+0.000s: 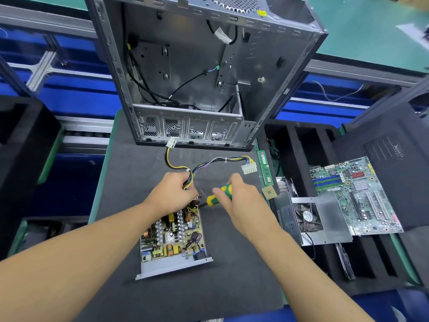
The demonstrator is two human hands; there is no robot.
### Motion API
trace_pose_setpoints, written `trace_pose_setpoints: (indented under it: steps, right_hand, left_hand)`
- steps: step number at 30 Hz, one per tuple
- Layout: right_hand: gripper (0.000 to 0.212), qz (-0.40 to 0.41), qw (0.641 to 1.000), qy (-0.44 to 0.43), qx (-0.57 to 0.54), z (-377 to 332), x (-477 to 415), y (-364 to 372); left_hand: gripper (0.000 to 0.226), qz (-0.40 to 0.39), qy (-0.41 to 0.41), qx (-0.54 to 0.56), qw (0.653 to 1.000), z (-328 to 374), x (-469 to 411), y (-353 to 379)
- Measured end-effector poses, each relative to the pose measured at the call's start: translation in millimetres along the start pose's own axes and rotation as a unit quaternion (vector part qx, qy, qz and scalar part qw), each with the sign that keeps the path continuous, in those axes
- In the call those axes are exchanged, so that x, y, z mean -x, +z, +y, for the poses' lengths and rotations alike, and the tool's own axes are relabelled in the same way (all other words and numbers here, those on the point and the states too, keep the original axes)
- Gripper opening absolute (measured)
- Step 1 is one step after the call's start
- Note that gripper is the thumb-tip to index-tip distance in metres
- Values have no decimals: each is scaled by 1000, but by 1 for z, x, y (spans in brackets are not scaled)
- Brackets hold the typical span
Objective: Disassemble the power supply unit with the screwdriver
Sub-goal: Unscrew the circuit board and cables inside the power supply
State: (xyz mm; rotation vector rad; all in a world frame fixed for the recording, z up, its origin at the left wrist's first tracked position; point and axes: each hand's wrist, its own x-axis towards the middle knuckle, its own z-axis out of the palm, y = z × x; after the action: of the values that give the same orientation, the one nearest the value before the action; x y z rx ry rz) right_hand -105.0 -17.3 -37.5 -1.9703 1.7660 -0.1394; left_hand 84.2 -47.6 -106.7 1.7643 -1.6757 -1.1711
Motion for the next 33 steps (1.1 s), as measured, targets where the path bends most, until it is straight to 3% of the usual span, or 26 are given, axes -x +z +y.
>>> trace_pose_setpoints:
  steps: [33]
  right_hand:
    - [35, 24, 999, 25, -39, 5, -1, -3]
  left_hand:
    - [12, -5, -17, 3, 1000, 1, -1, 1]
